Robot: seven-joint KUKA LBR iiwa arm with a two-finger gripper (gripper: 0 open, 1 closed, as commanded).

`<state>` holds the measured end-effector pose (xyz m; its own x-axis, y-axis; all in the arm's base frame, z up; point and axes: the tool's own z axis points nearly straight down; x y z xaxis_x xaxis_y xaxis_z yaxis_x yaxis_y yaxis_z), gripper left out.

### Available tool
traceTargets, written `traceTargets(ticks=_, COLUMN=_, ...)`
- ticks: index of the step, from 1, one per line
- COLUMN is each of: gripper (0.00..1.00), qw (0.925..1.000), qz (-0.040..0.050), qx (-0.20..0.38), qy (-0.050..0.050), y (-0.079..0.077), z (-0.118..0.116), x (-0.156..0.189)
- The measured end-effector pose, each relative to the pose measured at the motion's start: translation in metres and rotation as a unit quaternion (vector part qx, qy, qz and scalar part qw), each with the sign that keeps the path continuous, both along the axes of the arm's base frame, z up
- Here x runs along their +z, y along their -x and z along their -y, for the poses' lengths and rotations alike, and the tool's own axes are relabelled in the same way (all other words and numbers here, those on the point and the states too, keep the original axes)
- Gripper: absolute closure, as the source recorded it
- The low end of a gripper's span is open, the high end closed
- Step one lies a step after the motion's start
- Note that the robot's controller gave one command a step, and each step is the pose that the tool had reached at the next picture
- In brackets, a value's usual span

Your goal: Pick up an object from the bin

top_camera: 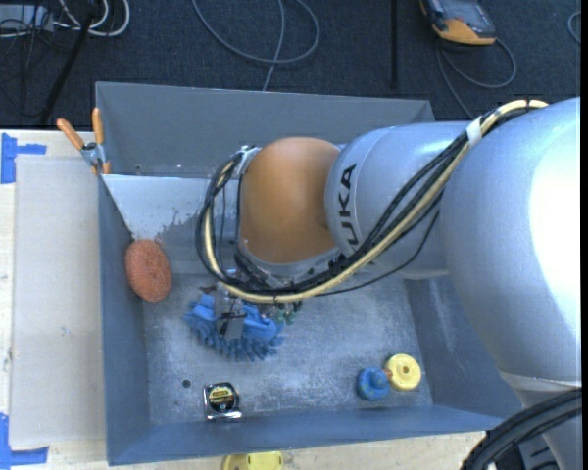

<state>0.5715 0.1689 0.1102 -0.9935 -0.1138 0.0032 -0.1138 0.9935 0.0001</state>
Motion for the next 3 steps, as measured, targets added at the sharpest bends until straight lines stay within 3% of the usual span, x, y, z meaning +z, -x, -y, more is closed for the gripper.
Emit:
traceTargets(ticks=1, gripper=1.0, qw=1.0, qz=0.0049, qx=-0.002, qy=-0.001, y=-0.004, z=-0.004, x=0.015)
traceTargets(ticks=2, gripper=1.0, qw=1.0, qz=-0.0016, qx=0.0, qy=0.001, y=0.0, z=-0.007, x=0.062)
traceTargets(ticks=3, gripper=1.0, qw=1.0, qz=0.0034, qx=0.002, qy=0.0, y=-0.024, z=-0.027, x=0.236)
